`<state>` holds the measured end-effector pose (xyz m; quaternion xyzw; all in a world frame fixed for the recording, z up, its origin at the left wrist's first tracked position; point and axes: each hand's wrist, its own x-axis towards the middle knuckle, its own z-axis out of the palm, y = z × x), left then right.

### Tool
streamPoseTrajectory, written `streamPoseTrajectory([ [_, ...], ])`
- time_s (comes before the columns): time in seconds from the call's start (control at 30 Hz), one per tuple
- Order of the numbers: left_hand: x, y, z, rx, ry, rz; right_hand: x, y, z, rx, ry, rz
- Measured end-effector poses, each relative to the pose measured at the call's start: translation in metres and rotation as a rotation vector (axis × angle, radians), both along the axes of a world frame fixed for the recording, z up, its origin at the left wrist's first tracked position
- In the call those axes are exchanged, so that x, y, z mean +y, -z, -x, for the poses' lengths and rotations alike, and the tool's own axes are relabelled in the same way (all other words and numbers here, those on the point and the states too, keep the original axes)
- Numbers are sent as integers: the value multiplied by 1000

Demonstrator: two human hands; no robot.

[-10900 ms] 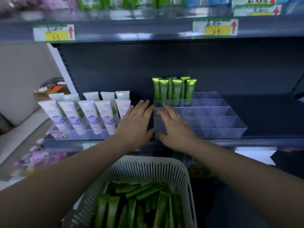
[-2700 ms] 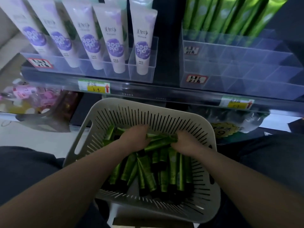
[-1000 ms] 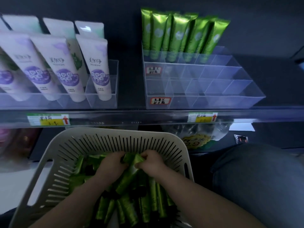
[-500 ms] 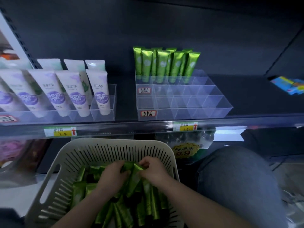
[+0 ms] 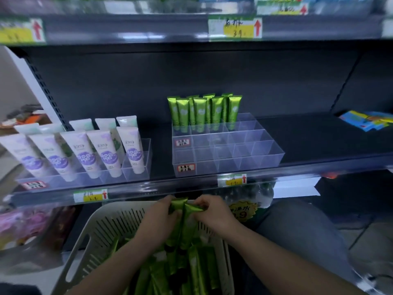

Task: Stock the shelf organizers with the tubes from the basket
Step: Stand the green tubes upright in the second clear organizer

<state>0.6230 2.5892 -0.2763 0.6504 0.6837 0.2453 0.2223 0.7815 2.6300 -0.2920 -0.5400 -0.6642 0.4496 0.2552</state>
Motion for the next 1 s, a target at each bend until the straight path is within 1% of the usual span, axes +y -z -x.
streamPoseTrajectory([
  [0.23, 36, -56, -27, 26, 86, -169, 25, -53, -41, 169, 69, -73],
  [0.33, 54, -84, -44, 73, 163, -247, 35, -77, -62, 299, 87, -86],
  [0.4, 65, -101, -58, 67, 210, -288, 42, -92, -77, 358, 95, -79],
  [0.57, 98, -138, -89, 68, 270, -312, 65, -125, -109, 382, 109, -146],
  [0.73, 134, -164, -113, 112, 286, -361, 93, -149, -133, 429, 110, -190],
  [1.0, 192, -176, -139, 61, 257, -398, 143, -170, -157, 403, 93, -256],
])
